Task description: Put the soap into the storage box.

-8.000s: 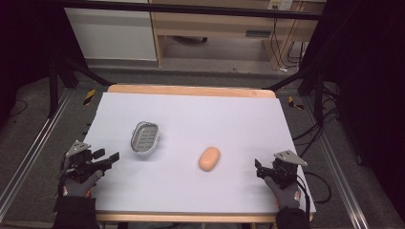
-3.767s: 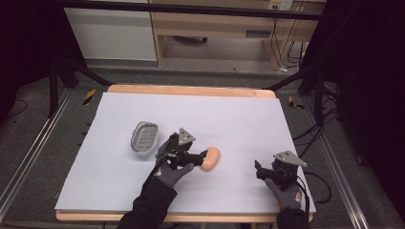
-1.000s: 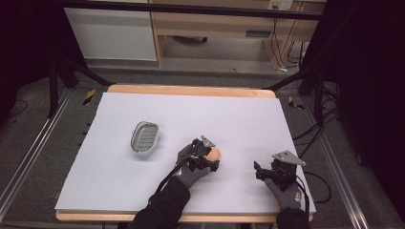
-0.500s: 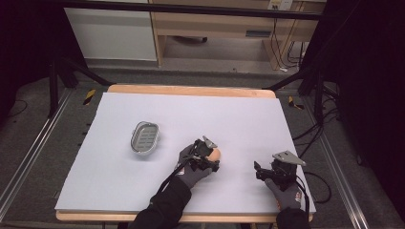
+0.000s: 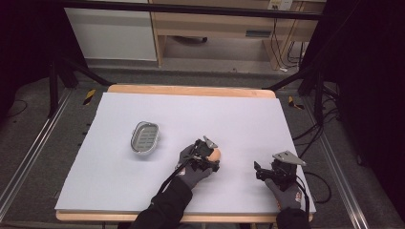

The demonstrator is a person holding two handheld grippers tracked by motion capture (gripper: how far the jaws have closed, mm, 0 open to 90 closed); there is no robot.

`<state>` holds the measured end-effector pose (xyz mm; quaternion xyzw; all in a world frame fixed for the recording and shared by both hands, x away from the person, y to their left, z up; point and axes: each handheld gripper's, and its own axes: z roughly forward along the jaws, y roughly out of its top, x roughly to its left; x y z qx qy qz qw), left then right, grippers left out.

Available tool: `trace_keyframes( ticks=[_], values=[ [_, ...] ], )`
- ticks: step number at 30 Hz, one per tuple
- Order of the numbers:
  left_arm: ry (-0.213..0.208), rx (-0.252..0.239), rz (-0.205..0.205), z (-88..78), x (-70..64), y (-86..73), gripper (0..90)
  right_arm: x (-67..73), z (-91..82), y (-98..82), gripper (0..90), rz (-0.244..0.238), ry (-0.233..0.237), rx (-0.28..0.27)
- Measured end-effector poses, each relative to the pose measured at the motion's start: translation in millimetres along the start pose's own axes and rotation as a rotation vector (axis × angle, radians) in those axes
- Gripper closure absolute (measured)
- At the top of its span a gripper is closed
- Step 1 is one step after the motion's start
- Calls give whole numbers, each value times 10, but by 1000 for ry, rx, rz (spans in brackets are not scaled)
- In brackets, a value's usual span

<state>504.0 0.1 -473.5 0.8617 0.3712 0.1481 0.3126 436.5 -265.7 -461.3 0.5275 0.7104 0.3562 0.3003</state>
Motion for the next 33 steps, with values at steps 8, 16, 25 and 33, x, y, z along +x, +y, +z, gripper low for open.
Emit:
trace_keyframes(
  ticks=[8,16,25,33],
  values=[
    [-13,-27,-3,-106,0,9,307,-12,-7,-1,89,-2,-4,-2],
    [-24,-50,-5,-224,19,9,308,-12,-12,1,89,4,-4,-4],
    [-26,-62,-17,-363,96,-22,309,-10,-7,0,89,0,-5,-4],
    [-14,-76,-16,-503,181,-40,310,-2,-6,0,89,-1,-3,-3]
  ],
)
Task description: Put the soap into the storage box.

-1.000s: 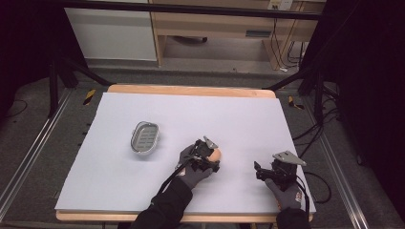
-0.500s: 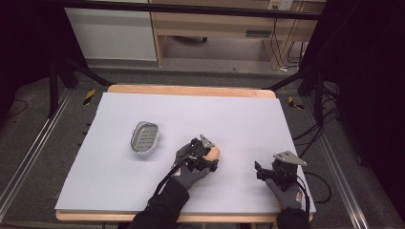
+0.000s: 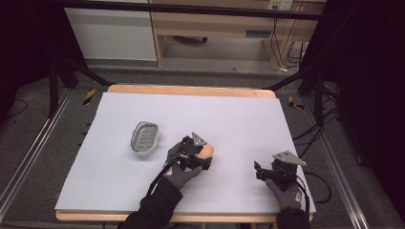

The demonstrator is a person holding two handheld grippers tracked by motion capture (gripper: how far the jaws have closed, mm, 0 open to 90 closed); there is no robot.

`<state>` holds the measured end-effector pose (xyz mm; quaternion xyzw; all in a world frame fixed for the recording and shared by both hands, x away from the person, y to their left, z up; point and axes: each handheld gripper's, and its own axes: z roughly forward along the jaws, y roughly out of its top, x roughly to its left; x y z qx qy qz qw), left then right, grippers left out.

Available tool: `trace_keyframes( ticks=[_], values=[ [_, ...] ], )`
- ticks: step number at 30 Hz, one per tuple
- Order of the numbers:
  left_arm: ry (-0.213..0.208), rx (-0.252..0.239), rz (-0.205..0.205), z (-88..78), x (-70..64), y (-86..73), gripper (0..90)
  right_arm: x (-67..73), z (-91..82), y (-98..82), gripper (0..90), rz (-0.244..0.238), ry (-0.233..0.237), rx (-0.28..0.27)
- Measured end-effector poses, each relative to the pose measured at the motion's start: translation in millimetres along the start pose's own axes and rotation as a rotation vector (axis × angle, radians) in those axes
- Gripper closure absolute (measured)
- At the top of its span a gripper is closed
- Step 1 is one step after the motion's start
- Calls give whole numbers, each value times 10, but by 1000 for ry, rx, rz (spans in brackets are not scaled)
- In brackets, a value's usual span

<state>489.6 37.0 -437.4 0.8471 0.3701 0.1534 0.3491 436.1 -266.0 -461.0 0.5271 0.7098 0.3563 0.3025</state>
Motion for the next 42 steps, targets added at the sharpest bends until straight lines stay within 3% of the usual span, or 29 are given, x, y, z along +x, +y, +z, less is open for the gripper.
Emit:
trace_keyframes(
  ticks=[20,42],
  values=[
    [25,-24,-12,-335,161,-24,313,0,2,0,88,-2,-3,1],
    [77,-67,-64,-722,552,-107,315,7,0,3,88,1,-3,-1]
  ],
)
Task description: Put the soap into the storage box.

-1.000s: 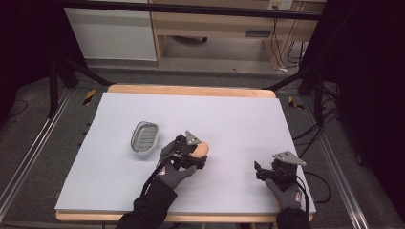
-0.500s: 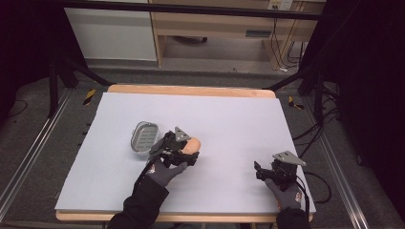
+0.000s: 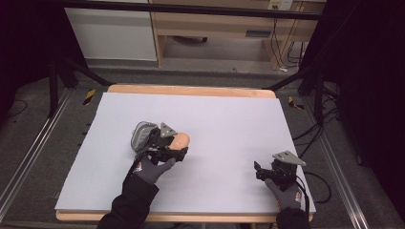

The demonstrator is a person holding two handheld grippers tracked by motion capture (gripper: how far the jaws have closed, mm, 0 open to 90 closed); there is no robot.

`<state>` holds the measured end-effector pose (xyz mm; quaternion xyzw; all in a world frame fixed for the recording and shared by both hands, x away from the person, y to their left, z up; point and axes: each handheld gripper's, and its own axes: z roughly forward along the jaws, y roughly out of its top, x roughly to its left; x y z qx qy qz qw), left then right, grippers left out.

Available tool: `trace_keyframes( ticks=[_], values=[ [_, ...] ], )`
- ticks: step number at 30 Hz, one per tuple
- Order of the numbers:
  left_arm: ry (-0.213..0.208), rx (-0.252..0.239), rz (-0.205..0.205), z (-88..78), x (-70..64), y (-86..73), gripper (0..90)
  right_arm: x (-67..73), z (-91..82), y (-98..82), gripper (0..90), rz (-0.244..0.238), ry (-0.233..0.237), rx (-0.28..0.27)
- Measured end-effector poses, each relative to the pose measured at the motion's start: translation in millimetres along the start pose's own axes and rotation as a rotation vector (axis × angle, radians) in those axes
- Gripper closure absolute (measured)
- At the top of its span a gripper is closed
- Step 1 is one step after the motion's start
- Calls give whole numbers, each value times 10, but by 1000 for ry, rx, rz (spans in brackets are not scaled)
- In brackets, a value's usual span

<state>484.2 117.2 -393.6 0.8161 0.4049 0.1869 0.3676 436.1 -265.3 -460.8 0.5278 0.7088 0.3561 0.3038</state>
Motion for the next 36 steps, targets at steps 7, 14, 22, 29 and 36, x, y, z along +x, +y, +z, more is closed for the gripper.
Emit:
trace_keyframes(
  ticks=[7,14,22,29,36],
  values=[
    [28,-13,-28,-103,180,-22,315,6,-5,2,88,2,2,1],
    [55,-22,-57,-186,383,-30,316,10,2,1,88,1,0,3],
    [73,-29,-95,-195,574,-26,316,17,-2,5,88,-1,6,1],
    [103,-31,-131,-195,746,-38,317,16,3,5,88,-6,4,1],
    [119,-26,-157,-147,868,-85,317,21,5,4,88,-6,3,2]
  ],
)
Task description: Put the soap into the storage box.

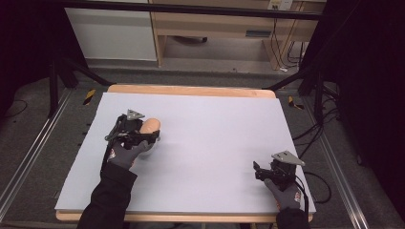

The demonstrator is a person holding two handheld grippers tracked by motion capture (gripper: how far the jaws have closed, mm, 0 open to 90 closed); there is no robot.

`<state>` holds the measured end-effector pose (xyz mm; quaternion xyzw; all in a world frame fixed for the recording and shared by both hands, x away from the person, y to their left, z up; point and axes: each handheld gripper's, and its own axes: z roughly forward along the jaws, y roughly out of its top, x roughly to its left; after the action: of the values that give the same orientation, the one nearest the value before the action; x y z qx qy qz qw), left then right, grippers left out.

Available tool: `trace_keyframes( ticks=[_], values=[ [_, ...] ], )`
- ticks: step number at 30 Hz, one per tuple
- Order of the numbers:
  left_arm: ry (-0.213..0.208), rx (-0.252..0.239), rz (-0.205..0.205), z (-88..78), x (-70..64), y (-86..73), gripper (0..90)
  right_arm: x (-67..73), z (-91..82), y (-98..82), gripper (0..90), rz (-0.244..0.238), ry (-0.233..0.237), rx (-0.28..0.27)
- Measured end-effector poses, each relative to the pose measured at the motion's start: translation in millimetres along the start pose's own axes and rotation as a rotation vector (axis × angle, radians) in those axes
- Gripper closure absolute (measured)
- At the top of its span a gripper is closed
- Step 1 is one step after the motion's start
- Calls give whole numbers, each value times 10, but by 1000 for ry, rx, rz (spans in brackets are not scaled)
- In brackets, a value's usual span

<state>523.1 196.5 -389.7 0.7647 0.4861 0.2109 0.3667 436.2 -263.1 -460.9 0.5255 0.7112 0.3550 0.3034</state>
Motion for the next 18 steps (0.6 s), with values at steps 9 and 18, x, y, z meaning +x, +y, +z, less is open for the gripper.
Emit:
trace_keyframes(
  ticks=[9,18],
  values=[
    [19,16,-28,137,73,-44,318,1,2,-1,88,-1,1,2],
    [39,37,-33,208,135,-81,318,1,-1,-1,88,1,1,0]
  ],
)
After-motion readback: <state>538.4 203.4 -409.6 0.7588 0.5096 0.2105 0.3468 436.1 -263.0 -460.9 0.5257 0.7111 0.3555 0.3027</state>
